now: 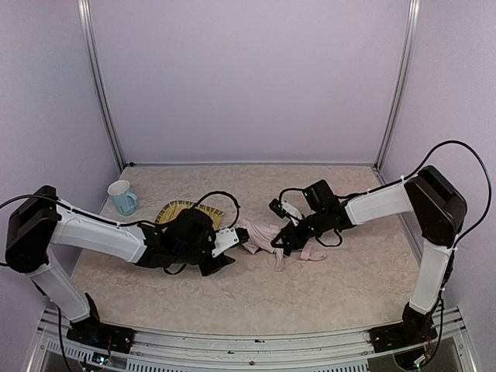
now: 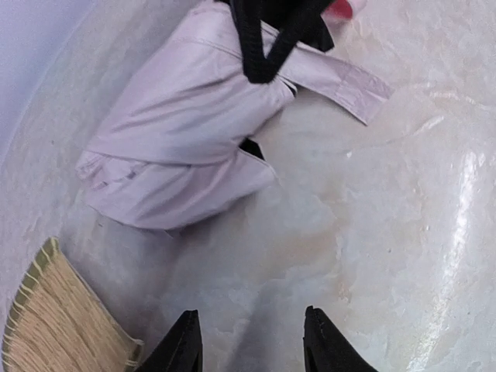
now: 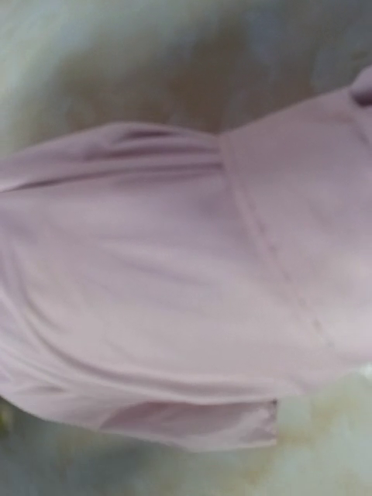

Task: Put away the umbrella

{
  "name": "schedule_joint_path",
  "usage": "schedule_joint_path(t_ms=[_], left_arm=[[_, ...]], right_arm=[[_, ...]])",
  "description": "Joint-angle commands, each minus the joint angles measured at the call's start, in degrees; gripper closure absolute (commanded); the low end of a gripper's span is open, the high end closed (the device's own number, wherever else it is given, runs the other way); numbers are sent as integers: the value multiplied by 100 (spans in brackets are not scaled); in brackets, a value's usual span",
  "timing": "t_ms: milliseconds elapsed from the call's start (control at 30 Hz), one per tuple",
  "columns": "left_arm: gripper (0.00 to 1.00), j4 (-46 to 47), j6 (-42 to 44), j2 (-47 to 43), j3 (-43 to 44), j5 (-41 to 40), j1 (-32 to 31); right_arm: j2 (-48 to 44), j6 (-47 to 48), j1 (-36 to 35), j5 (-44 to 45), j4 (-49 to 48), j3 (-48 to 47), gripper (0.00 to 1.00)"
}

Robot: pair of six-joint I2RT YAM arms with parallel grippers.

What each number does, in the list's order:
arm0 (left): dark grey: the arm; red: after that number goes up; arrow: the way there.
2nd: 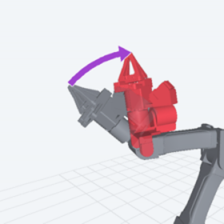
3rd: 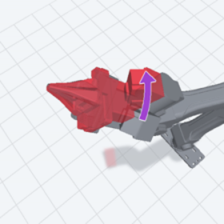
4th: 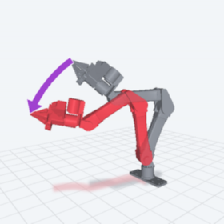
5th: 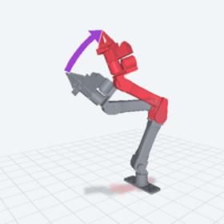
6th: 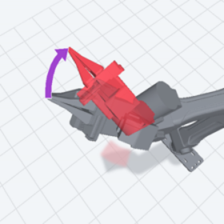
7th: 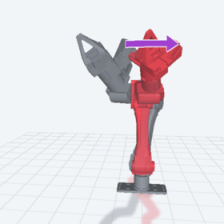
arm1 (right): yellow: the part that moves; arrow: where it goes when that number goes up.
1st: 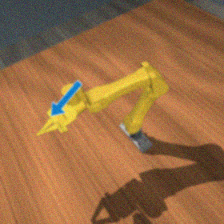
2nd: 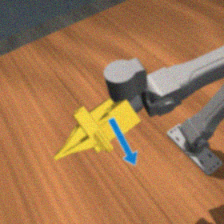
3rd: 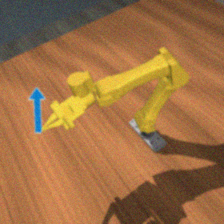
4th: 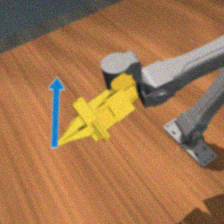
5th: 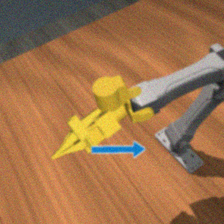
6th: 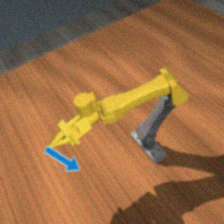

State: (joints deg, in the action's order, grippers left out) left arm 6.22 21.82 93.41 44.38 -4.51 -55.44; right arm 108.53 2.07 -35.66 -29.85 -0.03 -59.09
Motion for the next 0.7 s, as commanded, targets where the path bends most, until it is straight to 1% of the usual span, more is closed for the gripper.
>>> schedule_joint_path(t_ms=[0,33,67,100,133,167,200,300,333,367,433,467,533,600,667], left_arm=[[47,574,234,-761,-17,681,169],[38,843,508,-951,-93,735,166],[19,995,829,-1047,-225,786,165],[4,1370,1138,-1086,-368,819,184],[2,1592,1422,-1039,-481,869,220],[1,1569,1716,-910,-460,968,258],[1,1337,1921,-739,-336,1113,290],[1,492,2205,-175,251,1399,314],[1,458,2234,3,349,1414,315],[1,604,2232,155,356,1345,326],[1,913,2246,436,375,1495,416],[1,1081,2131,597,430,1527,474],[1,1072,1792,896,698,1743,616],[1,1093,1337,1079,855,2247,749],[1,1459,954,1213,792,2639,836]], right_arm=[[-602,831,33,-779,278,-117,100],[-555,973,33,-842,440,-179,100],[-482,1091,33,-907,605,-240,100],[-399,1192,25,-976,732,-282,100],[-334,1291,10,-1056,827,-319,100],[-292,1377,-5,-1138,903,-334,100],[-275,1436,-23,-1195,931,-346,100],[-271,1673,-83,-1029,1057,-350,100],[-261,1754,-100,-954,1111,-345,100],[-236,1833,-119,-900,1138,-334,100],[-179,1969,-157,-863,1159,-292,100],[-153,2025,-172,-894,1141,-257,100],[-152,2090,-186,-981,1021,-170,100],[-207,2167,-195,-1032,927,-69,100],[-230,2309,-218,-1015,953,-16,100]])
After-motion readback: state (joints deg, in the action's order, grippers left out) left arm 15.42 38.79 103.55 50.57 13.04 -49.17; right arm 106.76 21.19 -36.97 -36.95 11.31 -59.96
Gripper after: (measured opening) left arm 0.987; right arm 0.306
